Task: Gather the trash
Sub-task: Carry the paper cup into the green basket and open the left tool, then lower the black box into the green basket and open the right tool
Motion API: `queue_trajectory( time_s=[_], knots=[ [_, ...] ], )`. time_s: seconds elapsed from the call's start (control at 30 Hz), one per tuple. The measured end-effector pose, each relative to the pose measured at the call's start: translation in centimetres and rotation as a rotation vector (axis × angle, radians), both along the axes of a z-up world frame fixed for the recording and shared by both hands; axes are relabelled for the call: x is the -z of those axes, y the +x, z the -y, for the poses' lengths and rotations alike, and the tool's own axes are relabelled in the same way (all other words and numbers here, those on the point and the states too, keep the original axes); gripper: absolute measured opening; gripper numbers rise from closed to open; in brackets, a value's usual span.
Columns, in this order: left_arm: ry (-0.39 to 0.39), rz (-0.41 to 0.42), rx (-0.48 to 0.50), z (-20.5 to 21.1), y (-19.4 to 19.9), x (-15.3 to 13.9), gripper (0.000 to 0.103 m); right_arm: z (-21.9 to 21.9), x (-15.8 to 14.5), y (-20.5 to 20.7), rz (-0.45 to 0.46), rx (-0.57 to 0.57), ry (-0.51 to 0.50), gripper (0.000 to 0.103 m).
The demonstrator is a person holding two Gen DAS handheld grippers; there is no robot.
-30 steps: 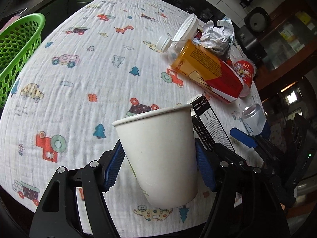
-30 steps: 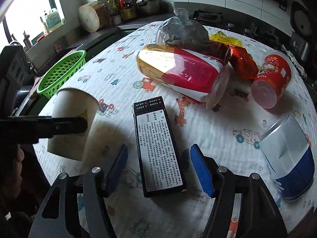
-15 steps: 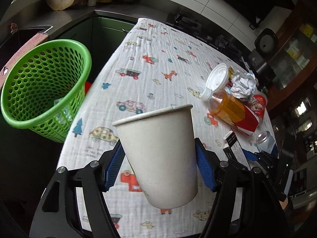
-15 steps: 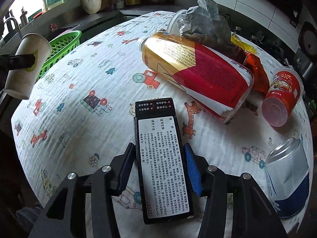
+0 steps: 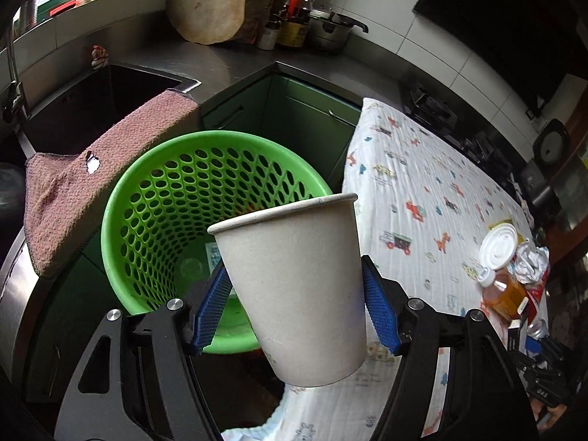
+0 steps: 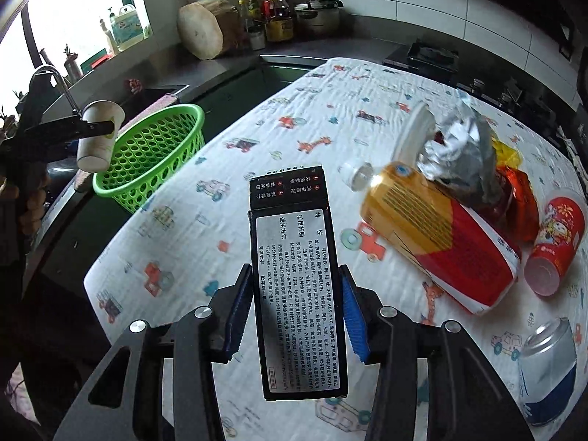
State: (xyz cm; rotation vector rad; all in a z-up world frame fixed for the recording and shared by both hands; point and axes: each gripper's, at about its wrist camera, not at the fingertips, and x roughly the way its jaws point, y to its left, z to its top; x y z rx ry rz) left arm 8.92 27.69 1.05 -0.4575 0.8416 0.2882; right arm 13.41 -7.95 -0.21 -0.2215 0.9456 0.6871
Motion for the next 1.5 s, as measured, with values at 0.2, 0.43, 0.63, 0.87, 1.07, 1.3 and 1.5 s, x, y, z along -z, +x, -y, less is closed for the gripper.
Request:
queue_trajectory(
  time_s=[0.2,0.43,0.63,0.87,1.07,1.3,1.5],
  knots=[
    [-0.016,-0.079,-0.059,-5.1,1.5,3.6,0.068,-6.1,-1.3,1.2,0.0,-0.052,0.036,0.045],
    [-0.072,-0.126,-0.075,-8.4,1.8,6.6,0.07,-14.0,-2.4,3.0,-0.006,-0.13,0.073,0.045],
    [-0.103,-0.137,-0.078,-9.9,1.8,7.7,0.076,-20.7,-2.8,4.3,-0.018,-0.198,0.103,0.045],
    [-0.103,-0.117,-0.074,-10.6,1.1,7.5,0.077,-27.4,-1.9,5.9,-0.048,-0.251,0.124,0.045],
    [-0.083,-0.087,-0.104,-11.5,-0.5,6.5,0.08,-31.4,0.5,7.3,-0.102,-0.252,0.115,0.045],
    [-0.066,-0.077,-0.129,-12.3,-1.9,5.8,0.081,-33.0,3.2,8.5,-0.183,-0.228,0.118,0.045],
    [-0.072,-0.07,-0.144,-12.5,-2.4,5.6,0.084,-32.7,3.3,8.5,-0.191,-0.227,0.127,0.051]
  ],
)
